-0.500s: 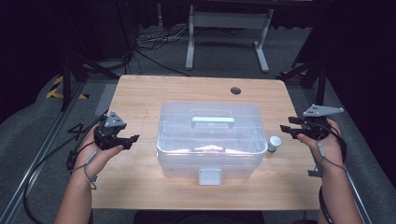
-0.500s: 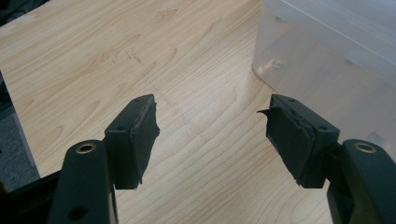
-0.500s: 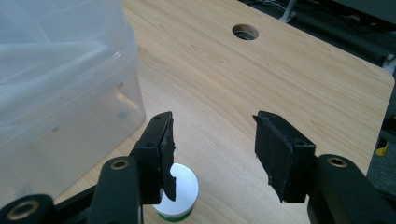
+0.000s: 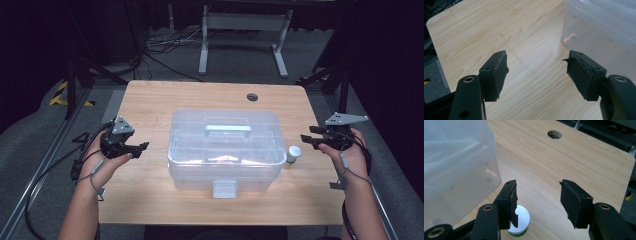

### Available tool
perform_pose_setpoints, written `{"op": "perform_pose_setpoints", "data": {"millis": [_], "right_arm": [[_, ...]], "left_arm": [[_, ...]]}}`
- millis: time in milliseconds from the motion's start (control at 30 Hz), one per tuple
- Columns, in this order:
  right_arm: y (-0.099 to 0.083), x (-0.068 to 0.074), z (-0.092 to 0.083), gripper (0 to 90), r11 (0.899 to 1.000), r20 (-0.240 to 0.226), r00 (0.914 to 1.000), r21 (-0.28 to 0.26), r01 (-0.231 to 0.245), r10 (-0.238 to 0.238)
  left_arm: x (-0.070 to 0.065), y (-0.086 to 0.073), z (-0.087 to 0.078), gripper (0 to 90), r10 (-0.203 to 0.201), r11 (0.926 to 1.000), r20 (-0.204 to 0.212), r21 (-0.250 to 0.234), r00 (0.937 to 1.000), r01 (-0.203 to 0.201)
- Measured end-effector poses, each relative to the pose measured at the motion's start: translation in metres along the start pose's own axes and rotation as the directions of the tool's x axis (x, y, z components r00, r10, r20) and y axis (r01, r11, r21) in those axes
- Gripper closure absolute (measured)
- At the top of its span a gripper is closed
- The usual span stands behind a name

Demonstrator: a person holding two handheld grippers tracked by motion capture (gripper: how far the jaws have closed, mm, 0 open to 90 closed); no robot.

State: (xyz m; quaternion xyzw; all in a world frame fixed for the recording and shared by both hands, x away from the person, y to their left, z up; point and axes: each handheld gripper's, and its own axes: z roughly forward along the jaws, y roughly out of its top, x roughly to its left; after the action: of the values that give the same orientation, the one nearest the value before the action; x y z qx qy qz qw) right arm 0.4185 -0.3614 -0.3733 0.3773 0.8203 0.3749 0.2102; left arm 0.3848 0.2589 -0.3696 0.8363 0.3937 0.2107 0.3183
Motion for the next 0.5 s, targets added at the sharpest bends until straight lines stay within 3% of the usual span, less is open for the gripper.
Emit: {"op": "perform_pose_setpoints", "data": {"millis": [100,167,300,433,500], "right_arm": [[-0.001,-0.001,-0.001,47.9,1.000,-0.006,1.0000,-0.001,-0.004,0.003],[0.003,-0.003,-0.002,47.9,1.000,-0.006,0.9999,0.000,-0.008,0.008],[0.013,-0.007,0.000,47.6,1.000,-0.008,0.9999,-0.010,-0.013,0.013],[0.015,-0.004,0.008,47.6,1.000,-0.019,0.9998,0.000,-0.006,0.006],[0.015,-0.002,0.012,47.6,1.000,-0.026,0.9996,0.016,0.004,-0.003]], "left_arm": [[-0.001,0.006,-0.003,37.2,-0.032,0.9995,0.024,-0.006,0.9992,0.032],[-0.001,0.011,-0.006,38.2,-0.063,0.9980,0.015,-0.008,0.9979,0.063],[0.001,0.018,-0.008,41.5,-0.054,0.9981,0.073,-0.027,0.9959,0.056],[0.004,0.026,-0.011,41.4,-0.043,0.9973,0.074,-0.057,0.9963,0.047],[0.005,0.032,-0.014,40.9,-0.033,0.9965,0.100,-0.073,0.9944,0.040]]}}
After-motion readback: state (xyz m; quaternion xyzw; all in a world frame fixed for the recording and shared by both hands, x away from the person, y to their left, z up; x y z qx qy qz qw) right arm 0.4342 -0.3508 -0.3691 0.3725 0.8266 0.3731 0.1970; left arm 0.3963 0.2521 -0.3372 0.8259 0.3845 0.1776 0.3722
